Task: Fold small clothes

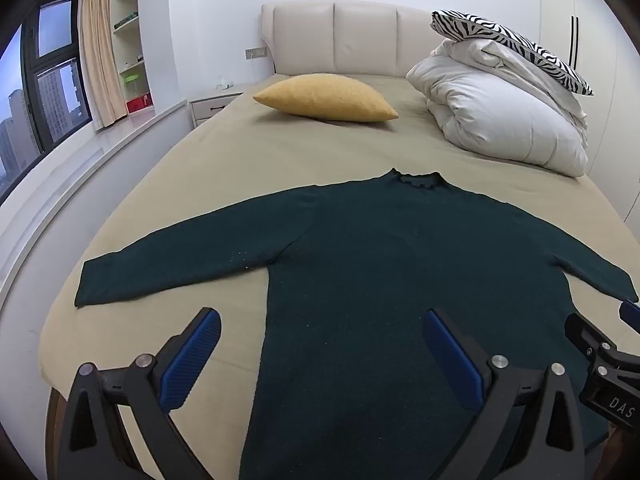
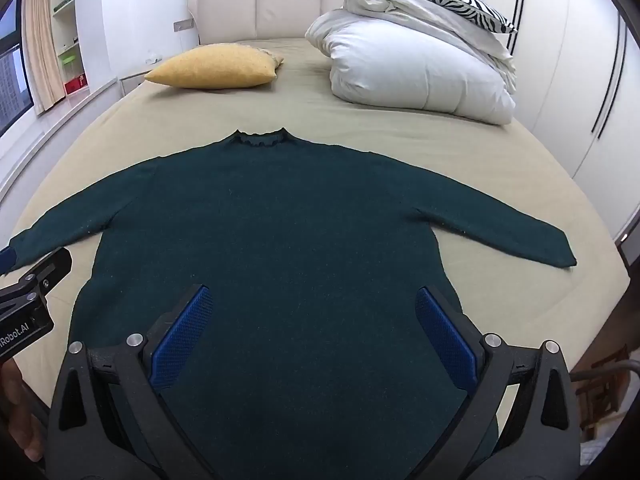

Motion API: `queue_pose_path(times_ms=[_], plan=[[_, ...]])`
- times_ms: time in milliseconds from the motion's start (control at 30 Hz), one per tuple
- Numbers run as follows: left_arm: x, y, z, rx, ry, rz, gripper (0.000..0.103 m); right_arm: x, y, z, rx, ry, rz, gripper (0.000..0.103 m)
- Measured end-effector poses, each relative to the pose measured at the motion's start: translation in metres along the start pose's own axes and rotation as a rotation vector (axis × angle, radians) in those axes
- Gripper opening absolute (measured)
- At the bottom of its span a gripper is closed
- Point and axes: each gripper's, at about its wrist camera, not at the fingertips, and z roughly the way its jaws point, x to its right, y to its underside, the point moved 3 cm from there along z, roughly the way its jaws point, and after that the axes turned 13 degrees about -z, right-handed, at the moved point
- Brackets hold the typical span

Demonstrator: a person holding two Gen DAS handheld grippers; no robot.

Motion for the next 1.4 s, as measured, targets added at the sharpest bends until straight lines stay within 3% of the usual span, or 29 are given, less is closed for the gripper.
queue_pose_path(times_ms=[1400], plan=[[0.0,0.0,0.003,-0.006,-0.005,-0.002,0.103,-0.001,0.004,-0.005,0.008,0.005,0.0,0.103]])
